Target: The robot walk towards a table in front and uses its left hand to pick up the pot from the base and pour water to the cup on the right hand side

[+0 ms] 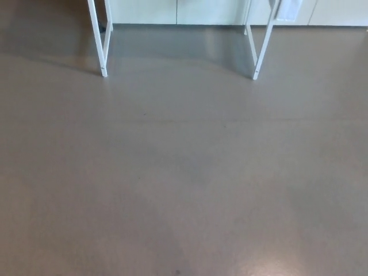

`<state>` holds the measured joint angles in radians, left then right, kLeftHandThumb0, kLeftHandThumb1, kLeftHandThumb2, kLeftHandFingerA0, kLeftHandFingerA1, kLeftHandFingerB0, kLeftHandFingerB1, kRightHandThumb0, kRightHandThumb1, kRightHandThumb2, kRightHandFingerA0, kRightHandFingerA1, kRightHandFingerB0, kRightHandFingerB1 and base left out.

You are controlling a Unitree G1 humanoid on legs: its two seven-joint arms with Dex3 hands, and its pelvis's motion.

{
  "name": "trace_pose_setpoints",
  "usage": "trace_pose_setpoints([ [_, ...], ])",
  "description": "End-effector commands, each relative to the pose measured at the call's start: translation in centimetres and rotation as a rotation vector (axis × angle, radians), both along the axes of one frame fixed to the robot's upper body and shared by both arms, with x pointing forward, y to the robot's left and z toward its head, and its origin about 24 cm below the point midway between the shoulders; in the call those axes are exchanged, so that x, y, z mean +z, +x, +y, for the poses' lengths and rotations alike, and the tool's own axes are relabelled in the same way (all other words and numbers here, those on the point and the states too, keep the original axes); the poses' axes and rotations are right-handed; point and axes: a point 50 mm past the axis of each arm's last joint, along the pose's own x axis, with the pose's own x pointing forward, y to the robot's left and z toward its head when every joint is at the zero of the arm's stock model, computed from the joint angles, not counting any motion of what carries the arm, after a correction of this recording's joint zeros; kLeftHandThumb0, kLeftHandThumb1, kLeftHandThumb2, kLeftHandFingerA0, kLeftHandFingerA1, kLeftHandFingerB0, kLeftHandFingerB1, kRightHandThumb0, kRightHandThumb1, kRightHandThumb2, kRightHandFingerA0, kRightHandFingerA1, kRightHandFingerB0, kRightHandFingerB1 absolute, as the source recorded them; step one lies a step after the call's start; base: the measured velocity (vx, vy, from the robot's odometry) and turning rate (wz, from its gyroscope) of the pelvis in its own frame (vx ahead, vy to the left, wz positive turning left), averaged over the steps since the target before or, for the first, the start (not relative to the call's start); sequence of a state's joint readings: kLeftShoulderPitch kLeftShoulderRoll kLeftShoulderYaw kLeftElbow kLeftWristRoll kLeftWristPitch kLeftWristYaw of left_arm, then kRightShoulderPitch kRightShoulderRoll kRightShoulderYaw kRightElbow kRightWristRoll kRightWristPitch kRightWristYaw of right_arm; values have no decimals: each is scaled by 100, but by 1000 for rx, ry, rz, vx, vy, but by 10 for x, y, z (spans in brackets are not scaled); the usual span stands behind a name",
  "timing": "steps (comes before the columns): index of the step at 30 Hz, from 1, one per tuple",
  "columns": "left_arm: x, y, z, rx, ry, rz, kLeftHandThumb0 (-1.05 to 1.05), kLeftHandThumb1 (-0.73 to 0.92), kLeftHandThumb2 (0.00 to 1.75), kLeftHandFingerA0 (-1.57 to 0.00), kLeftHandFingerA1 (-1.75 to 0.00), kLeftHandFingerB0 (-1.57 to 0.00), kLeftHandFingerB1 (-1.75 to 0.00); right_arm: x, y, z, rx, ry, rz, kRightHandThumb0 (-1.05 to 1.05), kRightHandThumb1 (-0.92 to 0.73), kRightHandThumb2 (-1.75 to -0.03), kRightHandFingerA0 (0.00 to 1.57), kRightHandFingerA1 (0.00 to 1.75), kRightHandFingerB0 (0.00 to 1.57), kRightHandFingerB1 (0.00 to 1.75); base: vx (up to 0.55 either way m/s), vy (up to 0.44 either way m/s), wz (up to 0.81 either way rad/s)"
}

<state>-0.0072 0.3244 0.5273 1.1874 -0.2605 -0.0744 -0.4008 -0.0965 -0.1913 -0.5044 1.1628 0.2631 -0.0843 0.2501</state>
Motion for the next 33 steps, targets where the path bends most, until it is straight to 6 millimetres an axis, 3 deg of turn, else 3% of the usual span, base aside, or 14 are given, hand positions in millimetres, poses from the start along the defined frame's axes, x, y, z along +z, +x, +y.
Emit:
trace_pose_setpoints([
  [1, 4, 3, 4, 1, 15, -20, -25, 57, 57, -40, -40, -42, -34, 2, -3, -6, -19, -25, -14, -39, -74, -62, 7, 29, 0, 11, 193, -88, 8],
  [4, 4, 3, 4, -8, 19, -17, -25, 58, 57, -39, -40, -42, -34, 2, -3, -6, -26, -21, -13, -39, -74, -62, 7, 29, 0, 11, 176, -168, 8],
  [5, 4, 2, 4, -6, 19, -16, -32, 54, 66, -39, -45, -41, -40, 2, -3, -6, -29, -21, -10, -39, -73, -62, 7, 29, 0, 12, 213, -216, 7],
  [16, 3, -3, 5, 1, 26, -3, -32, 52, 67, -41, -47, -43, -41, -2, -12, -4, -23, -20, 6, -39, -75, -63, 6, 30, 0, 11, 229, -170, -2],
  [22, -4, -37, 5, -21, 32, 75, -35, 49, 65, -39, -46, -40, -41, -13, -53, -4, -33, -12, 84, -40, -75, -63, 6, 30, 0, 11, 339, 159, -6],
  [24, -5, -48, 4, -58, 43, 99, -32, 51, 55, -46, -42, -41, -34, -15, -68, -4, -12, -38, 109, -35, -81, -64, 8, 33, 0, 13, 499, 187, -37],
  [25, -6, -53, 4, -72, 50, 115, -33, 52, 55, -47, -42, -42, -34, -16, -76, -5, -18, -45, 128, -41, -65, -84, 7, 43, 0, 10, 503, 183, 7],
  [26, -6, -55, 3, -77, 53, 120, -33, 52, 55, -47, -42, -42, -34, -17, -79, -5, -21, -47, 135, -41, -65, -84, 7, 43, 0, 10, 388, 123, 9],
  [27, -7, -59, 3, -78, 54, 133, -31, 51, 55, -44, -42, -43, -35, -18, -86, -5, -45, -40, 146, -39, -73, -61, 11, 40, 0, 17, 279, 90, 3],
  [31, -9, -69, 2, -71, 49, 159, -30, 52, 56, -44, -42, -43, -35, -19, -103, -4, -53, -36, 168, -41, -73, -62, 8, 36, 0, 15, 297, 39, 10],
  [33, -9, -72, 2, -98, 54, 166, -32, 55, 57, -42, -42, -41, -34, -20, -108, -3, -52, -29, 169, -39, -74, -61, 7, 43, 0, 13, 257, -47, 12],
])
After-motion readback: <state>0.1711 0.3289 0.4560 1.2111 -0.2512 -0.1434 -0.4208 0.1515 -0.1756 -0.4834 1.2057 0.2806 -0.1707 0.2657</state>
